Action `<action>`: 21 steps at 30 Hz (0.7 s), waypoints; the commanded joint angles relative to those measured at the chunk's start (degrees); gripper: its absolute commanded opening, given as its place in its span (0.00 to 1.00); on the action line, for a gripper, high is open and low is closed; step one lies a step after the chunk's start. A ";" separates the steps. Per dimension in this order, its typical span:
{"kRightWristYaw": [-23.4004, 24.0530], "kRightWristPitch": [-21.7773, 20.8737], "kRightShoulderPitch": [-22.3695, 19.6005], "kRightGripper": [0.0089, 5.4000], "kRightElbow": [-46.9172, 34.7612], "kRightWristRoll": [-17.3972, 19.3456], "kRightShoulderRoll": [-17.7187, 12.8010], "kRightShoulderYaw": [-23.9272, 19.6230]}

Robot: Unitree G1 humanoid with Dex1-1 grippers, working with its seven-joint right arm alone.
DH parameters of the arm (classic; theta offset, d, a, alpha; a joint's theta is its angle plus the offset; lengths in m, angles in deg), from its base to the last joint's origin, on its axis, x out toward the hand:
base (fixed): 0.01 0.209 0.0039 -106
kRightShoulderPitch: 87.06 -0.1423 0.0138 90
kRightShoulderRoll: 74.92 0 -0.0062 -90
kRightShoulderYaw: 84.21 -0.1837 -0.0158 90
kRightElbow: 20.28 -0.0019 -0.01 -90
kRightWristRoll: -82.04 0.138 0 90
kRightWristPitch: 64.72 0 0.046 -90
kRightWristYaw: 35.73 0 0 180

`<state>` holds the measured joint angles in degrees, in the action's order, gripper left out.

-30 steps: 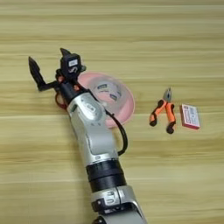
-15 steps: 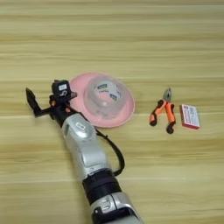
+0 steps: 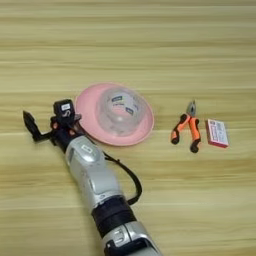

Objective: Move the objects on the table

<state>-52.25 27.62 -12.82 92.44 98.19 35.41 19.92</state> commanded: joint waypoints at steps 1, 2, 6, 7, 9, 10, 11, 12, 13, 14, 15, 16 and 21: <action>0.45 0.81 -0.54 1.00 -3.70 1.57 9.68 1.97; 0.62 1.06 -0.52 1.00 -3.67 1.65 9.66 2.01; 2.84 0.48 -1.01 1.00 -3.07 1.51 9.30 1.16; 3.37 0.24 -1.12 1.00 -3.11 1.33 9.11 1.03; 4.26 0.12 -1.19 1.00 -3.26 1.37 8.88 0.82; 4.82 0.11 -1.20 1.00 -3.35 1.25 8.72 0.77; 5.37 0.06 -1.21 1.00 -3.38 1.19 8.60 0.63; 5.73 -0.04 -1.25 1.00 -3.39 1.27 8.50 0.49; 6.10 -0.33 -1.30 1.00 -3.46 1.29 8.39 0.32; 6.46 -0.80 -1.36 1.00 -3.63 1.30 8.24 0.16; 6.68 -1.04 -1.41 1.00 -3.81 1.35 8.10 0.03; 6.89 -1.22 -1.43 1.00 -3.96 1.37 8.01 -0.07; 8.08 -1.95 -1.27 1.00 -4.27 1.27 7.70 -0.53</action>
<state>-45.40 28.29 -11.42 91.95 99.29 35.04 20.05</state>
